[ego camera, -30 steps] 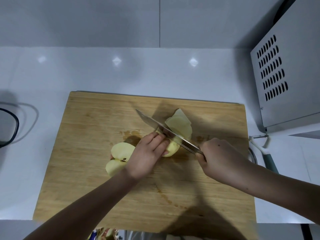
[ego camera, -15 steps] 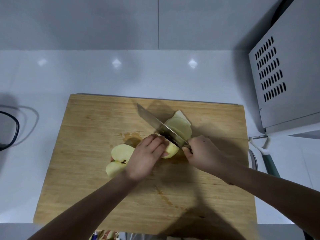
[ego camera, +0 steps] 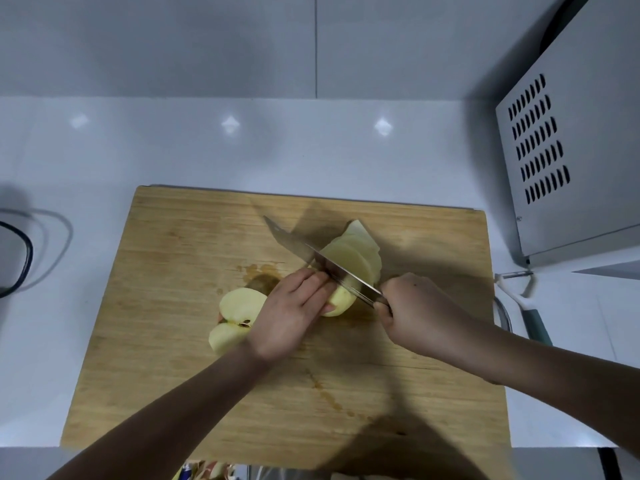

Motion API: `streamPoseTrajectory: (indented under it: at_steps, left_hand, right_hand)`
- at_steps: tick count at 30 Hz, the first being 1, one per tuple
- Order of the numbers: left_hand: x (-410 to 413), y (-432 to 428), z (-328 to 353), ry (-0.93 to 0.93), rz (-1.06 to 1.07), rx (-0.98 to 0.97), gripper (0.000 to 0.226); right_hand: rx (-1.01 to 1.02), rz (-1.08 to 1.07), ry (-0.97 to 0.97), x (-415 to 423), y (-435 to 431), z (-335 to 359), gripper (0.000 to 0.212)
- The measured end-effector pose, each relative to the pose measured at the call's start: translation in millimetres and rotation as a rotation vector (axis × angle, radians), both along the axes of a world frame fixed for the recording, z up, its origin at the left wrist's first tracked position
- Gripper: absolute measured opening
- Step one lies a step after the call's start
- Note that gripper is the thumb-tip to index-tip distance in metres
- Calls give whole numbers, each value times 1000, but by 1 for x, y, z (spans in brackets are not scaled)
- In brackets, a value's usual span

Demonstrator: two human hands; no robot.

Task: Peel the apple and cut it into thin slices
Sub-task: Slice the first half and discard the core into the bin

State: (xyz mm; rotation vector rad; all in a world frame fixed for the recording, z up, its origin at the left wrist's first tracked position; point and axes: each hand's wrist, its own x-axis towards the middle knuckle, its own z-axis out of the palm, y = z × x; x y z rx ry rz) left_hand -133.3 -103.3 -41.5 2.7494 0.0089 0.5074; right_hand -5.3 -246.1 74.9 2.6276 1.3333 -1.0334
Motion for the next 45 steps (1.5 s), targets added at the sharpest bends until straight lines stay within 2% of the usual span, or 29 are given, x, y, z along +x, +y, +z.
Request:
streamPoseTrajectory:
  at_steps: [6, 9, 12, 17, 26, 29, 34, 40, 45]
  left_hand:
    - [0, -3, 5, 0, 20, -25, 32]
    - [-4, -10, 9, 5, 127, -101, 28]
    - [-5, -18, 14, 34, 267, -168, 28]
    - [-4, -23, 15, 100, 348, -204, 39]
    - [-6, -23, 12, 91, 323, -217, 37]
    - [-6, -22, 11, 91, 313, -206, 29]
    - [-6, -22, 11, 90, 313, -182, 35]
    - [-9, -20, 12, 101, 281, -175, 32]
    - [-9, -21, 13, 118, 297, -177, 34]
  right_hand:
    - [2, -64, 11, -4, 19, -31, 38]
    - [29, -79, 29, -4, 16, -38, 38]
    - [81, -103, 52, -2, 12, -33, 36]
    - [136, -127, 28, 1, -5, -1, 26]
    - [71, -12, -14, 1, -9, 14, 28]
    - [53, 2, -2, 4, -8, 12, 26]
    - [36, 5, 25, 5, 6, -4, 30]
    - [51, -67, 59, -5, 18, -33, 37]
    - [105, -136, 77, 0, 5, -18, 28]
